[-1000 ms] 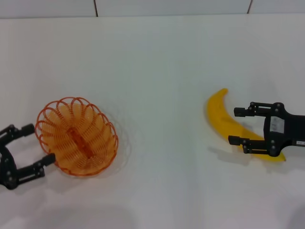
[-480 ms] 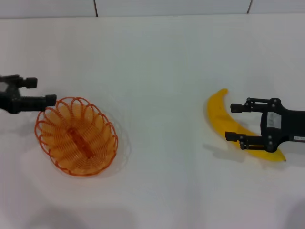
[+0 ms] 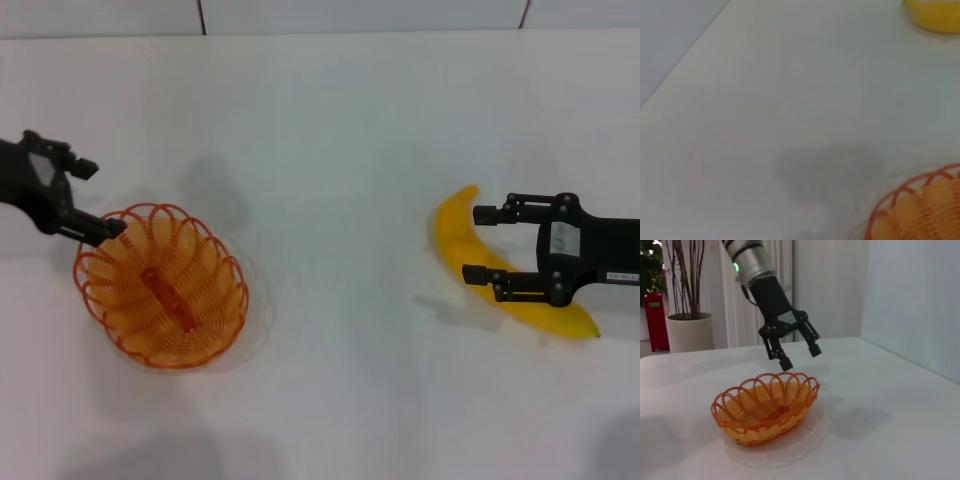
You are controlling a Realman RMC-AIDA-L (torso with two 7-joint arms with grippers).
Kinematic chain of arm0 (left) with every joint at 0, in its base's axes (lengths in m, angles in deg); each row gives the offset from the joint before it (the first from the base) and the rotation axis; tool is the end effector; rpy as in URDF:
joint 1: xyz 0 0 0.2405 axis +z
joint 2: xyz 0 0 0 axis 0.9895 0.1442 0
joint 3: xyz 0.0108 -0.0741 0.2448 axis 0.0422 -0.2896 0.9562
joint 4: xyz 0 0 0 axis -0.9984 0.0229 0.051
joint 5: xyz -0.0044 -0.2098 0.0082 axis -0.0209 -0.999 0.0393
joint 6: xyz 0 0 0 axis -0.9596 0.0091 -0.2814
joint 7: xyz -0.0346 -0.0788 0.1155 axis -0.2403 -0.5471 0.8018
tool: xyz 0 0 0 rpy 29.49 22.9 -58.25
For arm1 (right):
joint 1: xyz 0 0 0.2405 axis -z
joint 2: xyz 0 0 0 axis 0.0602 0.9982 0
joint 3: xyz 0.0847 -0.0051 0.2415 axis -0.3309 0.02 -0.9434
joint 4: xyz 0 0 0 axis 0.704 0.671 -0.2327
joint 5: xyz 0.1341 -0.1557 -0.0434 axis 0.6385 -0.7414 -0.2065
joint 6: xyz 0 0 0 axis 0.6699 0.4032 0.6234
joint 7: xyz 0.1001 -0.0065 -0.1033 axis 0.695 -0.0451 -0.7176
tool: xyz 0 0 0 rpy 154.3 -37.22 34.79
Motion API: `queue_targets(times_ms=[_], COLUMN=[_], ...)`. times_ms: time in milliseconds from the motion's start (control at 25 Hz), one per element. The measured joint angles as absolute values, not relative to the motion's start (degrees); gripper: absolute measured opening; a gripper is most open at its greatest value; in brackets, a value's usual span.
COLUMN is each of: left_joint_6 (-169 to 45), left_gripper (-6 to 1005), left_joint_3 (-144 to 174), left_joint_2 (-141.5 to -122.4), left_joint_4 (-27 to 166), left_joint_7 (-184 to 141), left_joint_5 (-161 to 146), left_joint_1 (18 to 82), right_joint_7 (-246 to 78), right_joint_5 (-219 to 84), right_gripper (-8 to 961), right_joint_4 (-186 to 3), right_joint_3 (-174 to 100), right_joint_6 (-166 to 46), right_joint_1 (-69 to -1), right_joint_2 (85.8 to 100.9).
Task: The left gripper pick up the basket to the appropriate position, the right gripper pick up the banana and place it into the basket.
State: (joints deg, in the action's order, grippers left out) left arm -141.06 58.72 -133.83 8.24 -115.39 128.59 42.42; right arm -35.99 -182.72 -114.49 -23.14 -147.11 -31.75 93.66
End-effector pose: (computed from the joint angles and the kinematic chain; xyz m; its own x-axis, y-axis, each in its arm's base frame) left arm -0.2347 0.3914 0.0613 0.9538 0.2375 -0.1839 0.1528 -0.9108 -0.3835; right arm 0.3200 0.2914 0.0231 0.8940 -0.1081 -0.4349 -0.2482 -0.9274 -0.2798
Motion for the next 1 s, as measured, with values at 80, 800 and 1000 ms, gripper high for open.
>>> queue_targets(times_ms=[80,800,1000], left_joint_6=[-139.4,-129.9,-127.6], left_gripper=[877,859,852], left_joint_3=[61.2,73.1,75.2], left_joint_2=[-133.91,-133.99,-133.96], left_joint_4=[8.7,16.7,17.0], left_joint_7=[-115.7,-121.1,-123.4], left_joint_5=[128.3,128.7,128.6], left_joint_1=[41.9,39.1,39.0], right_joint_7=[-36.0,-35.9,-35.7], right_joint_5=[-182.7,-182.7,-182.7], right_gripper=[709,700,697], right_joint_4=[-114.5,-114.4,-114.4], right_joint_3=[-23.1,-23.1,-23.1], right_joint_6=[-147.1,-146.9,-147.0], right_joint_1=[-31.9,-32.3,-32.3], right_joint_2=[93.66,93.93,93.92])
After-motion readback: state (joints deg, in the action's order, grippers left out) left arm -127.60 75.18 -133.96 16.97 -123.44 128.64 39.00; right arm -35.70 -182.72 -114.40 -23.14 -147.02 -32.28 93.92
